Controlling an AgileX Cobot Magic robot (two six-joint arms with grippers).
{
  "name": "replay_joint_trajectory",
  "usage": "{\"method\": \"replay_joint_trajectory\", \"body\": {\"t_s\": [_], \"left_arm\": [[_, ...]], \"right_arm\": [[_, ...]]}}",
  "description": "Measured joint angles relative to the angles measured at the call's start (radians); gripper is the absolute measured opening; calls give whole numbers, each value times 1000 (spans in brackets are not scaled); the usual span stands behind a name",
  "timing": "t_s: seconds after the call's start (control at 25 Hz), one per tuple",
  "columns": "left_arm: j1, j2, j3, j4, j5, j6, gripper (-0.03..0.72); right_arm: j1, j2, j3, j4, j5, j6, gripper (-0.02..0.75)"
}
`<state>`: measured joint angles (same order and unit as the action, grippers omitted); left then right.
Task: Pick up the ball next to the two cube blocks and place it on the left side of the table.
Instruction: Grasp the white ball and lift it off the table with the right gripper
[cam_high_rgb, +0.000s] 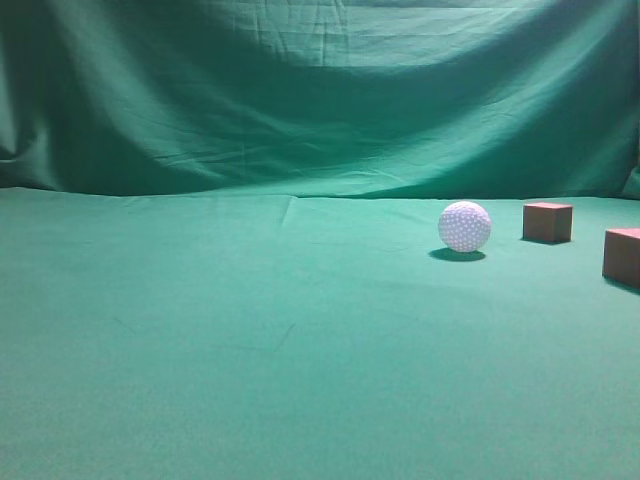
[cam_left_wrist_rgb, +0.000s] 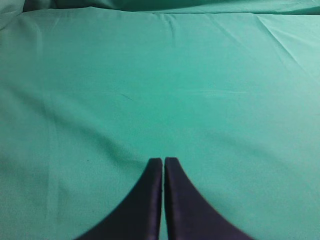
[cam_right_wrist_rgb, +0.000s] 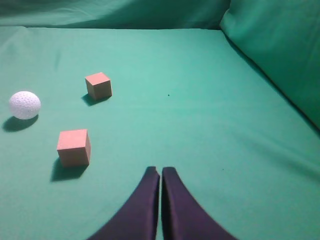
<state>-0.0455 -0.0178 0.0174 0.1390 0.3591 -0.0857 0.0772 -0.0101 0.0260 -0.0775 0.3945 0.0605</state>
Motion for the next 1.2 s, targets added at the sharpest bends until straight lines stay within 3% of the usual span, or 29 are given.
{"method": "replay_joint_trajectory", "body": {"t_s": [0.88,0.96,1.2], "left_arm": [[0,0,0,0,0,0,0],[0,0,0,0,0,0,0],[0,0,0,0,0,0,0]], "right_arm": [[0,0,0,-10,-12,-4,0],[0,0,4,-7,-76,11,0],[0,0,4,12,-545,110,0]]}}
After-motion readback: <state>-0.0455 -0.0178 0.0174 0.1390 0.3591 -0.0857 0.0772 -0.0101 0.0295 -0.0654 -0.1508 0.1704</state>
